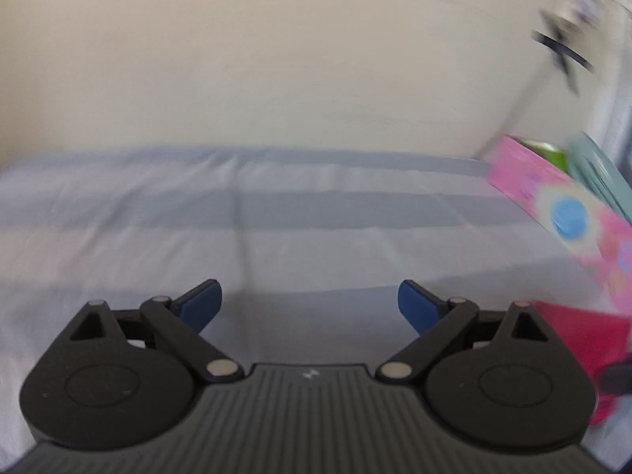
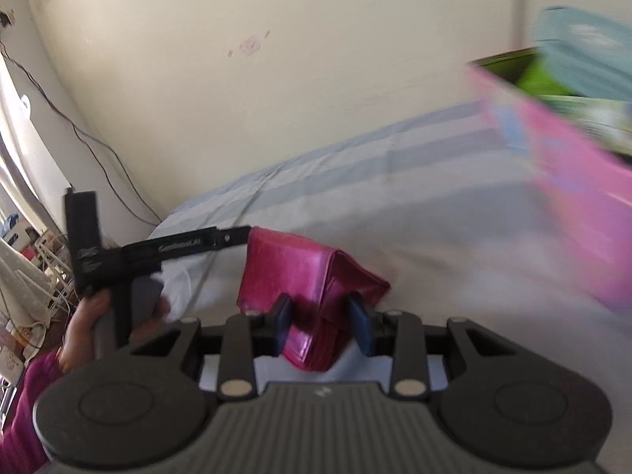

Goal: Organize objects
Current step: 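Grasp the pink wallet with the right gripper, then lift the pink wallet with the right gripper and carry it over the tin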

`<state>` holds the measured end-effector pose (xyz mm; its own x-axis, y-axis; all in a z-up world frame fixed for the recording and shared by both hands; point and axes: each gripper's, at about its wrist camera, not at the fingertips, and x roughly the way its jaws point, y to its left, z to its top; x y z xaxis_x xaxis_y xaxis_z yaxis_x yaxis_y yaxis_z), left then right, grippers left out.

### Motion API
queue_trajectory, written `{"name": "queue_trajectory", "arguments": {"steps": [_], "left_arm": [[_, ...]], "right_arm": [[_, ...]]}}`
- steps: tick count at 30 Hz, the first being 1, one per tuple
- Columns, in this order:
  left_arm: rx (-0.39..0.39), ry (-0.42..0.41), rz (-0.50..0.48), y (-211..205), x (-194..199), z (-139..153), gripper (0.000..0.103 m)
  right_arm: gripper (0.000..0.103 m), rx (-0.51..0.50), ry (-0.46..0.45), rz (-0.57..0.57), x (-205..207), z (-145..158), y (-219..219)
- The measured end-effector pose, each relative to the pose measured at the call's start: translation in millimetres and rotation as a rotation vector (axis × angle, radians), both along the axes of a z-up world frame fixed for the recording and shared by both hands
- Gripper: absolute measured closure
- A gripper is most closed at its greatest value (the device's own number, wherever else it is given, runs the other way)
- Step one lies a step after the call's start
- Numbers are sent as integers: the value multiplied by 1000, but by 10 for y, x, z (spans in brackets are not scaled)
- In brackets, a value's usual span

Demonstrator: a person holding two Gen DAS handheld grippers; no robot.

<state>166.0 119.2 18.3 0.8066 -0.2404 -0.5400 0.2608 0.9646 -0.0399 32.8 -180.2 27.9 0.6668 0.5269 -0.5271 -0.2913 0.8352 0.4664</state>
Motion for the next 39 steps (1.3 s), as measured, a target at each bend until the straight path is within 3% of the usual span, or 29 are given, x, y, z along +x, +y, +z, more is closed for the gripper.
{"name": "queue_trajectory", "arguments": {"steps": [2,5,8,9,11,13,15,18,20,23,26,34,39], "left_arm": [[58,-41,-17,-97,-71,0,6],[99,-25,6,-149,-24,-10,7],[91,34,41,-110,80,-21,10],[86,46,53,-78,118,-37,15],[76,55,52,-52,121,-49,20],[81,47,53,-74,38,-52,26],[33,76,41,-131,-92,-21,26],[-143,95,-78,-313,-434,108,31],[-187,78,-166,-561,-724,201,32],[-165,65,-267,-1008,-1090,246,32],[-105,60,-307,-1361,-1366,231,31],[-17,83,-305,-1663,-1602,121,31],[-35,103,-299,-1724,-1624,65,30]], "right_arm": [[73,-16,-27,-44,-324,4,-214],[73,-27,-40,-113,-725,-35,-493],[78,-15,-25,-174,-963,-24,-769],[84,-10,-31,-186,-1021,-8,-854],[87,-20,-41,-233,-1147,-3,-998],[87,-48,-66,-303,-1270,-14,-1162],[84,10,-75,-316,-1342,-45,-1307],[84,80,-99,-302,-1381,-75,-1400],[84,88,-107,-286,-1349,-80,-1405],[84,69,-131,-269,-1331,-64,-1329],[80,57,-154,-237,-1301,-61,-1265],[73,34,-150,-199,-1144,-150,-1192],[72,41,-154,-173,-1098,-190,-1136]]}}
